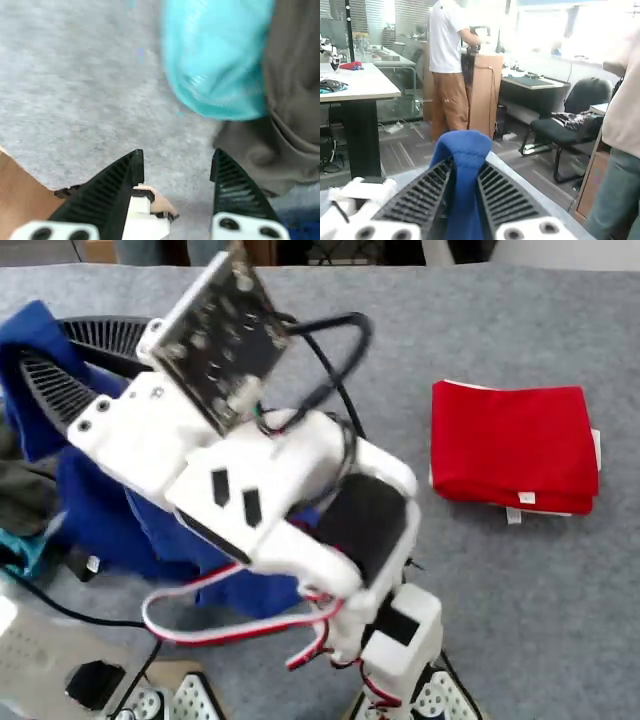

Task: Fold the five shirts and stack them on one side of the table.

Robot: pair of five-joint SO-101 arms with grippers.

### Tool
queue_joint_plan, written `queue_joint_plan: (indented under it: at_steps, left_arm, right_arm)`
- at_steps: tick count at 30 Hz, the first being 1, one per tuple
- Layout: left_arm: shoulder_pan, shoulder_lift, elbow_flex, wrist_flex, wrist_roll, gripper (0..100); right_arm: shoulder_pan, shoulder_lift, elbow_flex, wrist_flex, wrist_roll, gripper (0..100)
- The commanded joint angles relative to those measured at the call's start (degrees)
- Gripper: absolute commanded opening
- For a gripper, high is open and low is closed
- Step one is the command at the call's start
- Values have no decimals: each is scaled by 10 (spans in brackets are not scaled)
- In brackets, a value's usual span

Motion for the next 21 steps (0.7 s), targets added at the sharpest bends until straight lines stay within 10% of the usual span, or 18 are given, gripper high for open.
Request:
queue_joint_plan:
  at_steps: [1, 12, 21]
  left_arm:
    - [-27, -33, -38, 9, -4, 238]
    - [8, -39, -37, 11, -5, 238]
    - [237, -167, 51, 11, 33, 238]
  right_arm:
    - [62, -18, 63, 17, -4, 14]
    - [389, -18, 498, 65, 17, 13]
    - [527, 9, 822, -39, 128, 13]
